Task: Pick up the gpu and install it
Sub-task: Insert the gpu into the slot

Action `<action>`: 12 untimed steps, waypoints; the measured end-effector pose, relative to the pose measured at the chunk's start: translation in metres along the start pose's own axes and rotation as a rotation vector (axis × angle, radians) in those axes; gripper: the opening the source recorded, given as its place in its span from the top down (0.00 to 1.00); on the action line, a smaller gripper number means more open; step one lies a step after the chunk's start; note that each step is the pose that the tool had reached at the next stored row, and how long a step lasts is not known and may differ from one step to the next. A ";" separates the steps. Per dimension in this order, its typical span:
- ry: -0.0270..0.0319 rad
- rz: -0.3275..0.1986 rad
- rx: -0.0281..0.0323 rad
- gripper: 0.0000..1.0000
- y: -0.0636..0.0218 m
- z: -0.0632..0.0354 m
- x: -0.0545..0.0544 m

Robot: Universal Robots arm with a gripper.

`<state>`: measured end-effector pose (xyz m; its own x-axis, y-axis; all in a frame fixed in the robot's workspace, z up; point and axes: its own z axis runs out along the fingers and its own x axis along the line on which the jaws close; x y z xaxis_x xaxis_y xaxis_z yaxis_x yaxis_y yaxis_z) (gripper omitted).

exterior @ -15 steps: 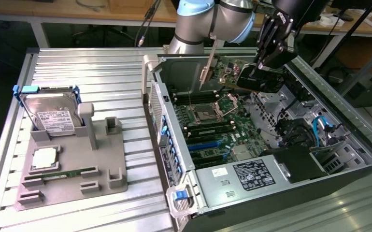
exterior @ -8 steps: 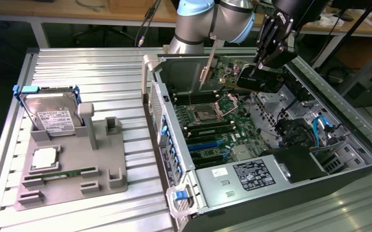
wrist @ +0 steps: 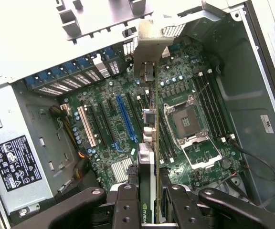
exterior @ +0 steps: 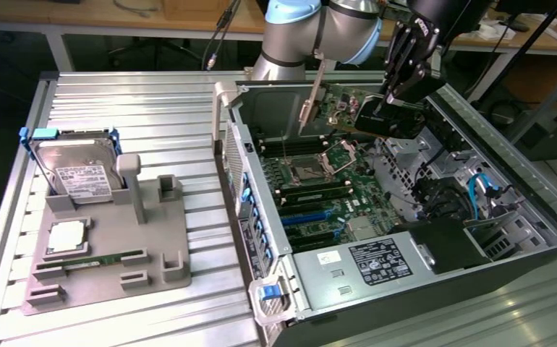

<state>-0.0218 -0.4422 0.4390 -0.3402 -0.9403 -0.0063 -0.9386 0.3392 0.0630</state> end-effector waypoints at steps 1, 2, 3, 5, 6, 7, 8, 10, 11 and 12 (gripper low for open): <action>0.0000 0.000 0.0000 0.73 0.0000 0.0000 0.000; 0.0001 -0.001 0.0000 0.73 0.0000 0.0000 0.000; 0.0001 -0.001 0.0000 0.73 0.0000 0.0000 0.000; 0.0002 -0.005 0.0000 0.73 0.0000 0.0000 0.000; 0.0006 -0.008 -0.0001 0.73 0.0000 0.0000 0.000; 0.0005 -0.008 -0.0001 0.73 0.0000 0.0000 0.000; 0.0005 -0.009 -0.0001 0.73 0.0000 0.0000 0.000; 0.0007 -0.010 -0.0001 0.73 0.0000 0.0000 0.000; 0.0007 -0.010 -0.0001 0.73 0.0000 0.0000 0.000; 0.0008 -0.011 -0.0001 0.73 0.0000 0.0000 0.000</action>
<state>-0.0218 -0.4422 0.4391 -0.3302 -0.9439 -0.0062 -0.9422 0.3292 0.0630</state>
